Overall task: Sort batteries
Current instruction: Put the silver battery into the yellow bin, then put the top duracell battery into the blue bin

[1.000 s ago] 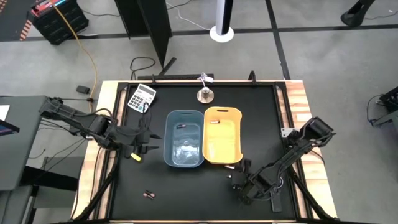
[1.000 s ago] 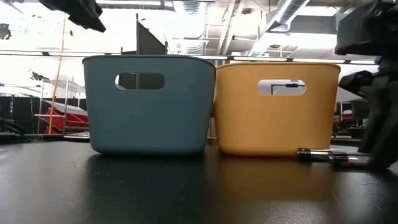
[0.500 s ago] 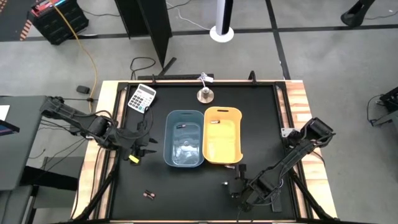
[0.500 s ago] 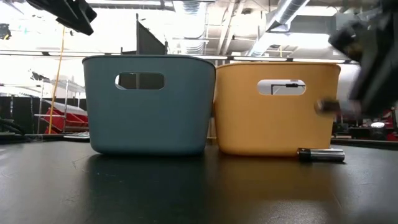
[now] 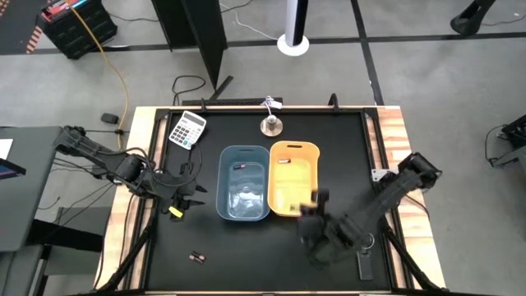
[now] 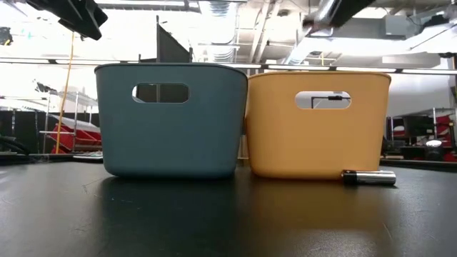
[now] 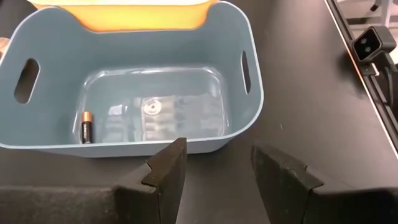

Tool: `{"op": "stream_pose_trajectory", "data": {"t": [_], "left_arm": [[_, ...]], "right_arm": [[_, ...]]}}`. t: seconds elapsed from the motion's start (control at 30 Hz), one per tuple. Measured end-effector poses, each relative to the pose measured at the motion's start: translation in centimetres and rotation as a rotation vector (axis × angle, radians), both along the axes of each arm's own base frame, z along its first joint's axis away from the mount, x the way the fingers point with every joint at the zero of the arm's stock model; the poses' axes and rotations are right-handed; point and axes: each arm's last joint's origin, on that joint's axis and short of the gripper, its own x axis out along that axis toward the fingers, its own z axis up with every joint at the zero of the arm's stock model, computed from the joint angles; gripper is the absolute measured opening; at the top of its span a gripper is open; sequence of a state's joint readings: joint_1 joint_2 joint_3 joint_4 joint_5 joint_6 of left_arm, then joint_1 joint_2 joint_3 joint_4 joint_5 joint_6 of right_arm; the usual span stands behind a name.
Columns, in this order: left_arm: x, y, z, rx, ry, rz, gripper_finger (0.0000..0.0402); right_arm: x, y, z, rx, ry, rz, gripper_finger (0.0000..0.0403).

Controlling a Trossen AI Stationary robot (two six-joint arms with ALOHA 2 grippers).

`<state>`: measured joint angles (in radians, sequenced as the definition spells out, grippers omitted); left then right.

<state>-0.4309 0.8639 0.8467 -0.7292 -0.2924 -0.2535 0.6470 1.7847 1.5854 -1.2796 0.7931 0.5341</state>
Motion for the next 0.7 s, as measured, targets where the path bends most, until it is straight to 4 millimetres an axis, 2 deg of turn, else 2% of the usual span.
{"op": "stream_pose_trajectory", "data": {"t": [0.17, 0.3, 0.5, 0.7], "left_arm": [[-0.1, -0.2, 0.0, -0.014, -0.003, 0.011, 0.0173], [-0.1, -0.5, -0.1, -0.016, 0.002, 0.006, 0.0173], [-0.1, -1.4, -1.1, -0.028, 0.094, 0.028, 0.0173], [0.6, -3.6, -3.0, -0.057, 0.247, -0.03, 0.0173]], "right_arm": [[1.3, -3.3, -0.1, -0.015, 0.052, -0.116, 0.0063], [2.2, -4.7, -0.1, -0.005, 0.068, -0.135, 0.0132], [2.4, -5.2, -0.1, -0.013, 0.083, -0.14, 0.0234], [2.3, -5.0, -0.1, -0.015, 0.085, -0.131, 0.0252]]}}
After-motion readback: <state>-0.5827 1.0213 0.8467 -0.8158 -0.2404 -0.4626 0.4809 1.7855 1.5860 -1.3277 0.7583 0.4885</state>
